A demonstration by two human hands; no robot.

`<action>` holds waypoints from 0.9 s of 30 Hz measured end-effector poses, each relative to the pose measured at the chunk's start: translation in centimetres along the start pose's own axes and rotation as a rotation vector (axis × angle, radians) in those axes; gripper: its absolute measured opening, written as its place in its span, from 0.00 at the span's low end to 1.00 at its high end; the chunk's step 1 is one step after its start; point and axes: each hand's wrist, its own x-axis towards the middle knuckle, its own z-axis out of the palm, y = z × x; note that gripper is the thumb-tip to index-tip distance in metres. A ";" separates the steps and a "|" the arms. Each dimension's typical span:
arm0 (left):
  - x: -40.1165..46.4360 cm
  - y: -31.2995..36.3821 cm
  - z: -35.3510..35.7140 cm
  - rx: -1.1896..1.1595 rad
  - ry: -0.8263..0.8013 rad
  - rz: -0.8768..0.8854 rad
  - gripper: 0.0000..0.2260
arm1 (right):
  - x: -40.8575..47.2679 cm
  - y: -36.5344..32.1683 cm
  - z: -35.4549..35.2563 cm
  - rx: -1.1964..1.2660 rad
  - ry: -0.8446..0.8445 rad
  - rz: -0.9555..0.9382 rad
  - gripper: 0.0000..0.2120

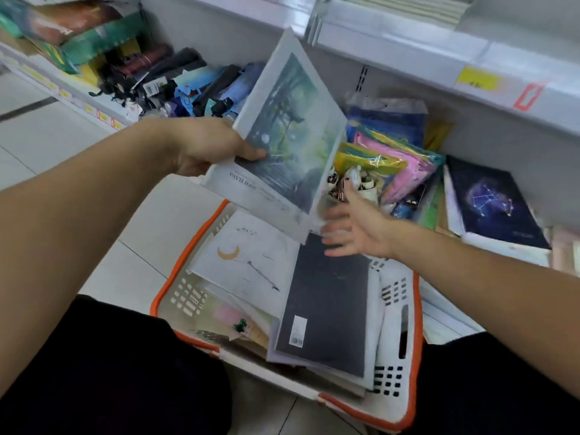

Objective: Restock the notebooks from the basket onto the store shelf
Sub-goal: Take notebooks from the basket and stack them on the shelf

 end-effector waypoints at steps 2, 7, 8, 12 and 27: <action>0.5 -0.1 0.0 0.105 0.090 -0.024 0.15 | 0.4 4.7 -1.2 -0.381 0.212 0.227 0.37; 0.7 0.1 -0.3 0.169 0.176 -0.080 0.13 | 1.1 13.0 -1.9 -0.393 0.290 0.447 0.48; 0.6 0.1 -0.5 0.163 0.193 -0.072 0.13 | 1.3 13.8 -2.0 -0.346 0.316 0.424 0.48; 0.5 0.2 -0.9 0.112 0.243 -0.037 0.17 | 1.4 12.6 -2.6 -0.338 0.447 0.212 0.35; -1.2 2.0 8.1 0.126 0.163 0.320 0.07 | -8.3 -9.0 3.4 -0.313 0.339 -0.419 0.05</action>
